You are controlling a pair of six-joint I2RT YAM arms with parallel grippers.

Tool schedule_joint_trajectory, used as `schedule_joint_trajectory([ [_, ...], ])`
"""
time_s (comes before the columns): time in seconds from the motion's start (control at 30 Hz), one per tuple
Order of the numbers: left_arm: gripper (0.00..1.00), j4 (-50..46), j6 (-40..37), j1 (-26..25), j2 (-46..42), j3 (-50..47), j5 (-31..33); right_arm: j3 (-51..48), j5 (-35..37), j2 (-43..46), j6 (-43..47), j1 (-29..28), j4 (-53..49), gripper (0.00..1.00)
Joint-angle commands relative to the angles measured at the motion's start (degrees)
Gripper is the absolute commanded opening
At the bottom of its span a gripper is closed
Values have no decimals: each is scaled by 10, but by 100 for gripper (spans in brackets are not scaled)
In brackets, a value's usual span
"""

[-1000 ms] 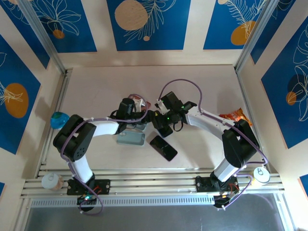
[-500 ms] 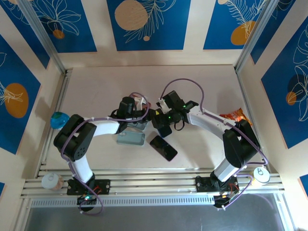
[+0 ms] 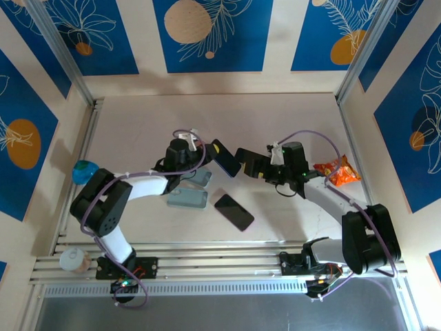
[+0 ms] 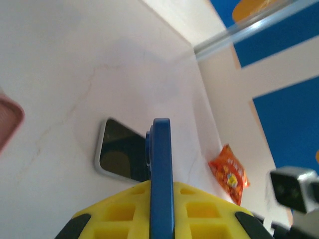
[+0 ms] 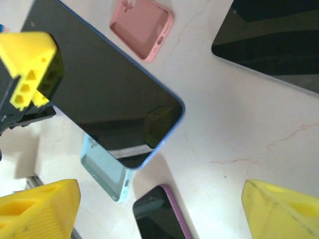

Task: Put the phone into the phone case

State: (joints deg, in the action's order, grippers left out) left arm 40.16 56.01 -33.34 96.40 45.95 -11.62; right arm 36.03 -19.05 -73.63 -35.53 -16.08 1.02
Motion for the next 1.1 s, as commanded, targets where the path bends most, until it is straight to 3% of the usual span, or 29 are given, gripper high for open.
schedule_joint_trajectory([
  [0.0, 0, 65, 57, -20, -35, -3, 90, -35, -73, 18, -95, 19, 151, 84],
  [0.4, 0, 120, 184, -59, -30, -4, 143, -77, -104, -28, -206, 38, 348, 73],
  [0.7, 0, 180, 250, -76, 5, -10, 138, -59, -125, -71, -235, 38, 399, 62],
  [1.07, 0, 206, 276, -78, 42, -4, 115, -23, -135, -111, -259, 35, 432, 45],
])
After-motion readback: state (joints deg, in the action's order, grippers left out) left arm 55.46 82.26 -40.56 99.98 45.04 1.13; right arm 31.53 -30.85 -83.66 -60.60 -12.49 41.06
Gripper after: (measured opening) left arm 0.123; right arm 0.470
